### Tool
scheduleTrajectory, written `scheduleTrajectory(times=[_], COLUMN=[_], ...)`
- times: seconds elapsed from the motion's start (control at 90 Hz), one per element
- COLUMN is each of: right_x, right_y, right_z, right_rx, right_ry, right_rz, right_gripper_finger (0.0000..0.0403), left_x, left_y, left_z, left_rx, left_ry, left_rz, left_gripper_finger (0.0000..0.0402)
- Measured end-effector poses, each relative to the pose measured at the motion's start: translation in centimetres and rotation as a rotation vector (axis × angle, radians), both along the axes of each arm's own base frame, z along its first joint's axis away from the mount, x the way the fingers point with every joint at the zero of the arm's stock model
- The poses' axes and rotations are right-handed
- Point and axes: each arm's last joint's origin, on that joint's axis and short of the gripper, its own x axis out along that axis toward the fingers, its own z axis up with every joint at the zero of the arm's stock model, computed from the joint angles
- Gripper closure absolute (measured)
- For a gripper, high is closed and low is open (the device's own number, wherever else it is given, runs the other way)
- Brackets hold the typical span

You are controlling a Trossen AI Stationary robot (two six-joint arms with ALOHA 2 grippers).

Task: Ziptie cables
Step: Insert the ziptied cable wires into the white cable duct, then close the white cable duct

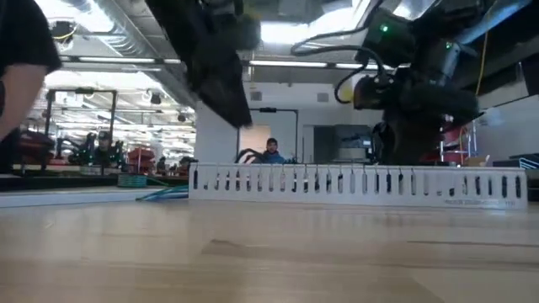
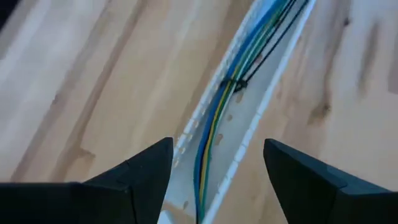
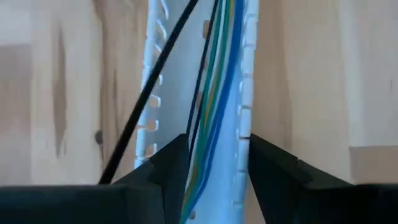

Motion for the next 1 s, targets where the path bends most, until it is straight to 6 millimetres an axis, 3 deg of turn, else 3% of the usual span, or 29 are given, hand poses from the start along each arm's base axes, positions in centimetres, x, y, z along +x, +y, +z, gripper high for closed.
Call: scheduleTrajectory(times=[0.222,0.4,0.689,1.0], right_x=[-0.1,-0.7,-1.1,-1.3], right_y=[-0.5,-0.7,-0.4,0.0], right_z=[5.0,7.3,6.6,4.7], right_rx=[-0.15,-0.19,-0.081,0.004], right_ry=[-0.013,-0.074,-0.068,-0.091], right_rz=[0.015,-0.069,-0.134,-0.137], right_gripper_finger=[0.026,0.026,0.026,0.026], left_x=[-4.3,-7.5,-9.5,-10.5], left_y=[0.2,0.4,-0.3,-1.9], left_z=[2.7,2.4,-2.3,-5.8], left_rx=[-0.041,-0.195,-0.316,-0.351], left_ry=[0.105,0.229,0.338,0.282], left_rz=[0.1,0.263,0.342,0.311], left_gripper_finger=[0.0164,0.0164,0.0164,0.0164])
